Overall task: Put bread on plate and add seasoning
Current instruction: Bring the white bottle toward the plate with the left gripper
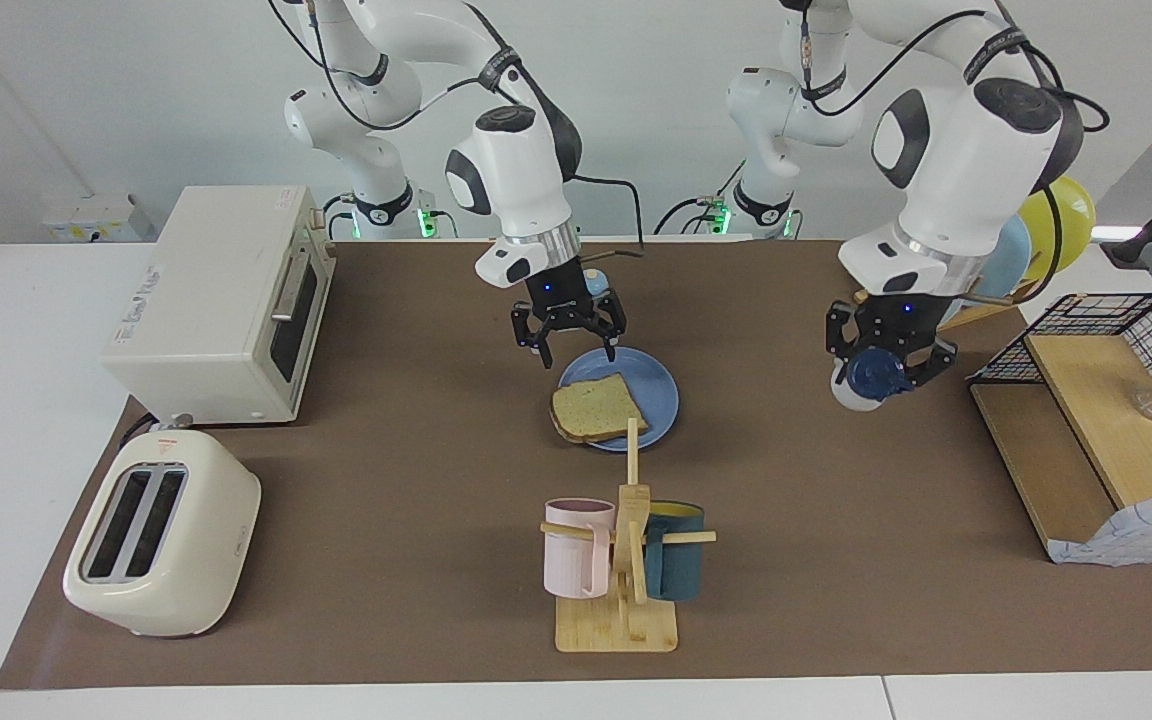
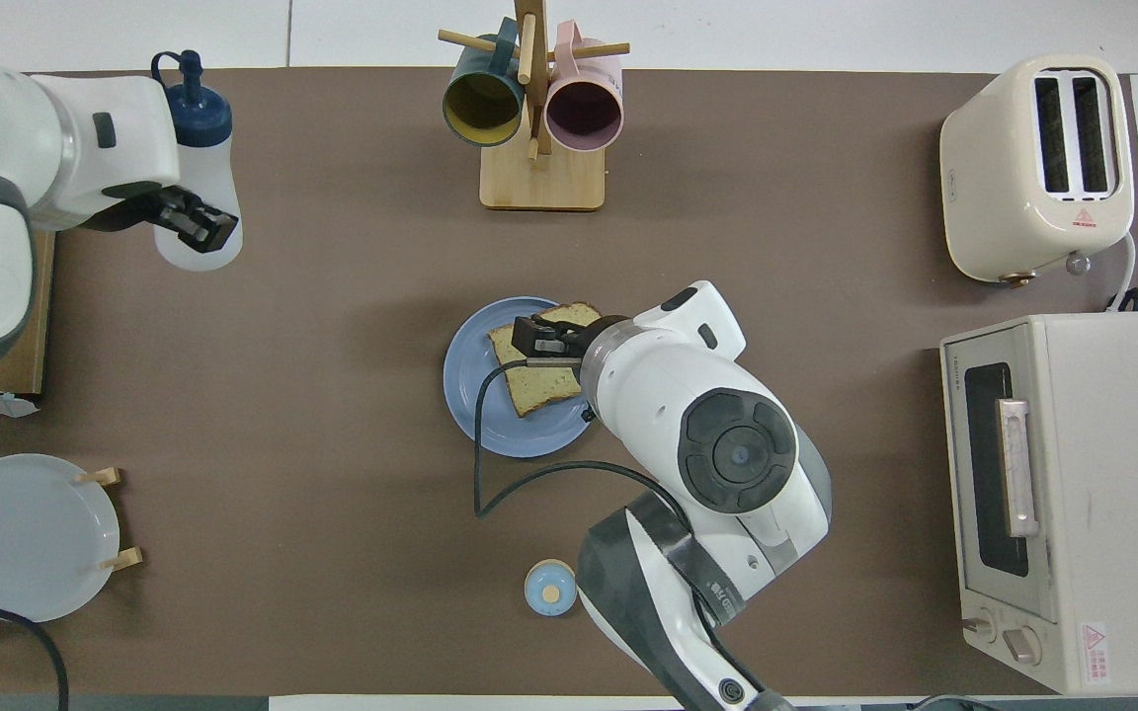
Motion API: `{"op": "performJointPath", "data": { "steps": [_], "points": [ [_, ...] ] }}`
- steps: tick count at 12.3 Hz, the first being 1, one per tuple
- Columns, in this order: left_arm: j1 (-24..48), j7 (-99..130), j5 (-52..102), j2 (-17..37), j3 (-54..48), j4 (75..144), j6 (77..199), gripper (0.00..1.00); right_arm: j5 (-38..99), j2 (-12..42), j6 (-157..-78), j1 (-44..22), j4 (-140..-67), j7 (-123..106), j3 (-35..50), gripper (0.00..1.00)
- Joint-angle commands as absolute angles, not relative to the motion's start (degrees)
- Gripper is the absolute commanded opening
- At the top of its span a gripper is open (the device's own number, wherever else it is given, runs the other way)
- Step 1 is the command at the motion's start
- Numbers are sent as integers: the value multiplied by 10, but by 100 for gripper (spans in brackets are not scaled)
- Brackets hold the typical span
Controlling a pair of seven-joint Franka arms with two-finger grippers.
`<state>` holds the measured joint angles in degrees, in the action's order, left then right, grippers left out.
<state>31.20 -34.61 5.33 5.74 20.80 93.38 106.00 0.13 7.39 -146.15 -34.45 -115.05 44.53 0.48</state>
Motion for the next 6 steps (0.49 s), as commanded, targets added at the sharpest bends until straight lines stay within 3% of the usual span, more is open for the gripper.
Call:
{"op": "performJointPath", "data": {
  "steps": [1,3,6],
  "points": [
    [336,-436,57,-24,207,993,986,0,69,69,-1316,-335,-1068,451,5,100],
    [362,-460,56,-60,207,1025,955,0,153,63,-1228,-327,-1015,452,3,100],
    [416,-461,47,-112,206,1091,957,0,242,45,-1217,-327,-992,479,4,100]
  ]
}}
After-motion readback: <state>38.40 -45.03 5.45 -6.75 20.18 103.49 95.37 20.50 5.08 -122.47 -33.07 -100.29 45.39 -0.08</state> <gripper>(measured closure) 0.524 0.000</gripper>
